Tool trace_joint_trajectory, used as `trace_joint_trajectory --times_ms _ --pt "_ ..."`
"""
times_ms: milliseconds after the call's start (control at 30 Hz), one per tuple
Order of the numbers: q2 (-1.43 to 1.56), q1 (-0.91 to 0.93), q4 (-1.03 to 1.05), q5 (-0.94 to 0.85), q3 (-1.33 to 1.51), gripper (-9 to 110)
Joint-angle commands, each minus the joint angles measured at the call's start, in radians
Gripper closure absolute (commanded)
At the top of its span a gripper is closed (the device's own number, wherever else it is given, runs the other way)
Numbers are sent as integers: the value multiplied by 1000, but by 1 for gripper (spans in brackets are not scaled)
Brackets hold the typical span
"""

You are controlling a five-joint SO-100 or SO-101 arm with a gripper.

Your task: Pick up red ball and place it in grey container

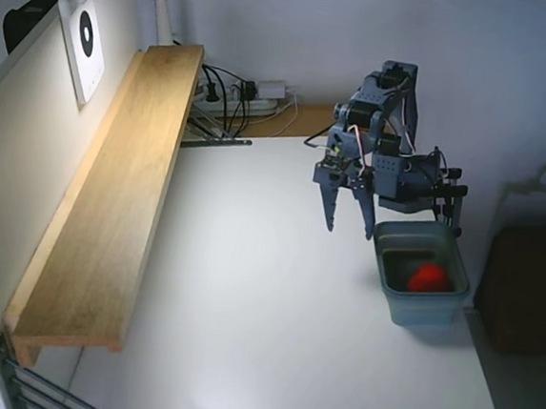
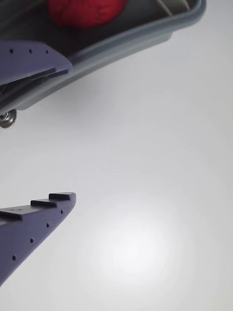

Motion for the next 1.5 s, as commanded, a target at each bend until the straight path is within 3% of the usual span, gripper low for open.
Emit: trace_joint_trajectory --times_ms 0,1467 --pt "85 63 42 2 -33 74" --pt "466 1025 471 2 -121 101"
